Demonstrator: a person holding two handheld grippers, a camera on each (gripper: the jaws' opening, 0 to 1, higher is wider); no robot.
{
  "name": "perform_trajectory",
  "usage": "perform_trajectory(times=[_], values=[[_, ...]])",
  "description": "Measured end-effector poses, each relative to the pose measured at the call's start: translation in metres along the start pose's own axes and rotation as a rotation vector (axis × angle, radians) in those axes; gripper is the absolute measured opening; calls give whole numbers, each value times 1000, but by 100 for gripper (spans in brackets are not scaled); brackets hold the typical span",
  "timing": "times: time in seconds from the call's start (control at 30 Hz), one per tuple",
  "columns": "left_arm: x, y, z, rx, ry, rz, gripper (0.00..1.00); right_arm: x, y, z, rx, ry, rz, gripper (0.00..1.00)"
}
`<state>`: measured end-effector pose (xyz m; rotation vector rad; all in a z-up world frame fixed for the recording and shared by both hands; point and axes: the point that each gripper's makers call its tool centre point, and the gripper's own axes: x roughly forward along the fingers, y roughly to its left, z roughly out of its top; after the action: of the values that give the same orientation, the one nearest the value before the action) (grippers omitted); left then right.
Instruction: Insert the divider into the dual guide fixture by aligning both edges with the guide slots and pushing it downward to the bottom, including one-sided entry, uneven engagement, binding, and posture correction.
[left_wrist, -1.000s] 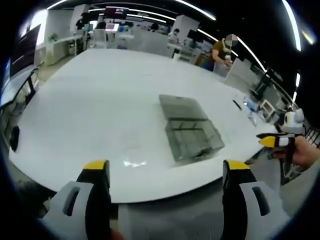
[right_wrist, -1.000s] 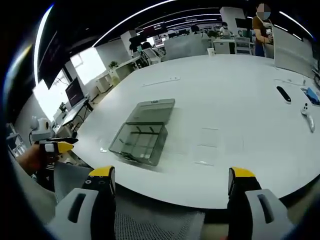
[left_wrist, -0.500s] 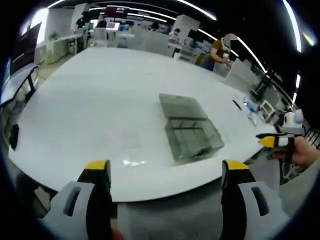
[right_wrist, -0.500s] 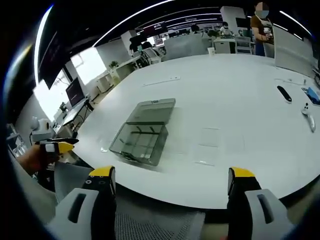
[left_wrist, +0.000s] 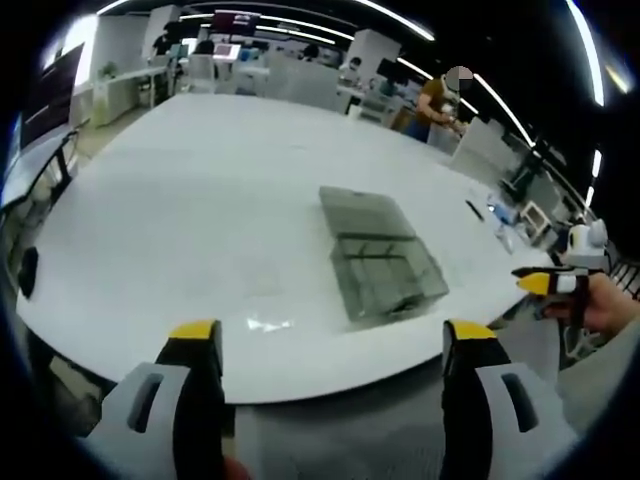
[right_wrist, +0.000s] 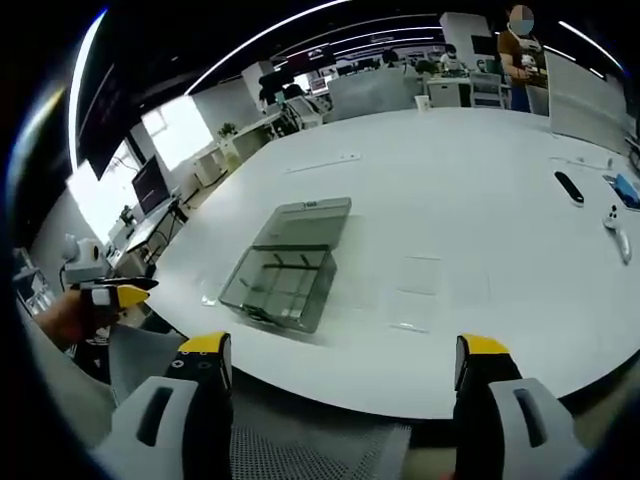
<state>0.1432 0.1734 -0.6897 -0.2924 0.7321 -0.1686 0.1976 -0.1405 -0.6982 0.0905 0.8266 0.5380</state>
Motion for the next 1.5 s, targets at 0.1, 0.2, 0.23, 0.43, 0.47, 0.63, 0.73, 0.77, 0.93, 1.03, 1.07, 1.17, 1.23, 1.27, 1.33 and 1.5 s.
perform_trajectory(times=[0.1,0.2,0.23,0.43,0.47,0.63,0.73,0.77,0.93,1.03,1.07,1.17,1.23,1.27,1.33,1.5], values=[[0,-1,2,1,-2,-2,89,0,0,0,3,-1,1,91],[1,-1,3,2,-1,-4,89,0,0,1,3,-3,0,91],[1,-1,3,2,-1,-4,89,0,0,1,4,-3,0,91],[2,-1,3,6,1,-5,89,0,0,1,4,-2,1,91],[2,-1,3,6,1,-4,89,0,0,1,4,-3,0,91],[2,0,3,9,1,-4,88,1,-1,0,2,0,1,90],[2,-1,2,9,1,-5,88,0,0,0,1,2,2,90],[1,-1,2,10,1,-6,88,0,0,0,1,2,2,90],[1,-2,3,14,-1,-9,87,0,0,-1,-3,2,5,89],[1,-2,4,22,-3,-13,86,0,1,1,9,-2,17,89],[1,-3,4,22,-3,-17,86,0,0,2,14,-3,18,89],[1,-4,5,28,-2,-21,86,1,0,2,23,-1,24,89],[2,-5,5,34,0,-25,86,1,0,2,25,-1,24,89],[2,-6,6,40,0,-28,86,1,0,2,25,0,24,88],[3,-8,7,51,2,-32,86,3,0,2,24,5,28,88],[3,-9,8,56,0,-38,85,5,-1,6,20,7,31,88]])
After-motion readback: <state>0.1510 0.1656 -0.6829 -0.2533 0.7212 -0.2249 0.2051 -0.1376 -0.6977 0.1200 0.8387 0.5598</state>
